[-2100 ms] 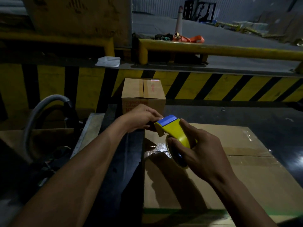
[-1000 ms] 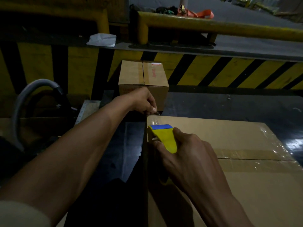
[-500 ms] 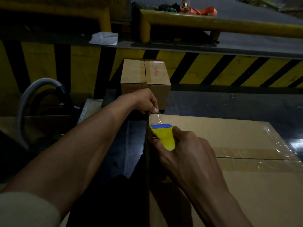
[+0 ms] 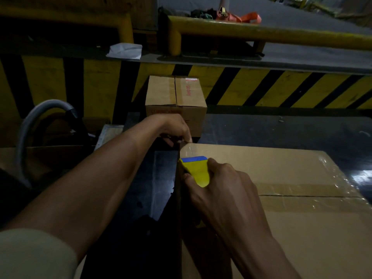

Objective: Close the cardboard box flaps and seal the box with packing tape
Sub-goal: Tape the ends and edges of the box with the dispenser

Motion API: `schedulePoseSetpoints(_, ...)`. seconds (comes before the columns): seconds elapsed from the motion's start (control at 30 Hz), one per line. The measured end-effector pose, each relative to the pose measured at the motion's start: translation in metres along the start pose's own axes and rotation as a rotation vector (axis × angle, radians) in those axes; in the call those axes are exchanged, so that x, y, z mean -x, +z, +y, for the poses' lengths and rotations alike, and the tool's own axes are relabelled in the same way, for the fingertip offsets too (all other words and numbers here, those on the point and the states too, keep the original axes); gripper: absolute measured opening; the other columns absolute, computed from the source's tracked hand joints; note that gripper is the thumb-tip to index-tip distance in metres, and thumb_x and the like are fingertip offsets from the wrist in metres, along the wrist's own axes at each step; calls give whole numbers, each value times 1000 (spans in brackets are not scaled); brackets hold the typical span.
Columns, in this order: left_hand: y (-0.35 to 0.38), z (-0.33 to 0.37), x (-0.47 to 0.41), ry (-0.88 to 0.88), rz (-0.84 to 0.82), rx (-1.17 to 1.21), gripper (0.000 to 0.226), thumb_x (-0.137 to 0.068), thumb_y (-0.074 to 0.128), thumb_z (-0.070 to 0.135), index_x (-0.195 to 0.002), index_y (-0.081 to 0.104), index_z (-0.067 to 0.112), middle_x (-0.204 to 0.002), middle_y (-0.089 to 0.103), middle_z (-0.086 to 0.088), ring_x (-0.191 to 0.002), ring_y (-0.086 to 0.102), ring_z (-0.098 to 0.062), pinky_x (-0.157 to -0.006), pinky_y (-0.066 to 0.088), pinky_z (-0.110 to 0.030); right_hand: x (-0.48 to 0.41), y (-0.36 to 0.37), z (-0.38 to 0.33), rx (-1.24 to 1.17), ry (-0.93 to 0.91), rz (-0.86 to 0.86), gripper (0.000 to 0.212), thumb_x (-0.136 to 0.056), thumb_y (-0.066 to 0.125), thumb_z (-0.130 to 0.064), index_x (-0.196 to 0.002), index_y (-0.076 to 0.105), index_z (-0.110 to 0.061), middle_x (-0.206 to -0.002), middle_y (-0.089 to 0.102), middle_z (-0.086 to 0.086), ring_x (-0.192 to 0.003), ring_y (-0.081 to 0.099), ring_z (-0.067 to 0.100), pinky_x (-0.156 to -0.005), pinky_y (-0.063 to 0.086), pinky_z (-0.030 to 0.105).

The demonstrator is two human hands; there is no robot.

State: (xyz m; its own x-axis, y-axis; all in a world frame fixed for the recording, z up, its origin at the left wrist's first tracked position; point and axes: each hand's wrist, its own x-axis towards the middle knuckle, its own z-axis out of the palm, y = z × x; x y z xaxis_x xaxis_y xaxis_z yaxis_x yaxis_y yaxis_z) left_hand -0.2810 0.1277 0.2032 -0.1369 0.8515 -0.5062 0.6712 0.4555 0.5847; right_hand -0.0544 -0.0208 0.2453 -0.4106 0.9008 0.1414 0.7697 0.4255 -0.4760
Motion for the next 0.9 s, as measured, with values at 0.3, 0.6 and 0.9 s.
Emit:
schedulePoseSetpoints(0.3,4,-7,-1,-97,-26,-15,47,-78,81,46,-121,63,38,-119,61,4,-112,60,-23,-81,56,-39,-1,2,0,16,20,4,56,-87,47,-65,-122,57,-23,-110,68,1,-97,62,21,-66,32,29)
schedulePoseSetpoints(0.6,16,-2,12,232,208,-67,5,-88,75,30,-87,78,26,-93,73,7,-88,67,-9,-64,54,-26,1,1,-1,-20,25,11,57,-87,50,-63,-124,59,-20,-110,69,2,-95,63,21,-72,46,31)
schedulePoseSetpoints(0.9,29,-31,28,320,178,-20,19,-84,77,44,-99,80,34,-96,72,23,-103,63,-3,-90,50,-29,0,-1,-3,-9,25,24,58,-88,51,-63,-127,59,-21,-114,69,1,-100,63,22,-74,45,31)
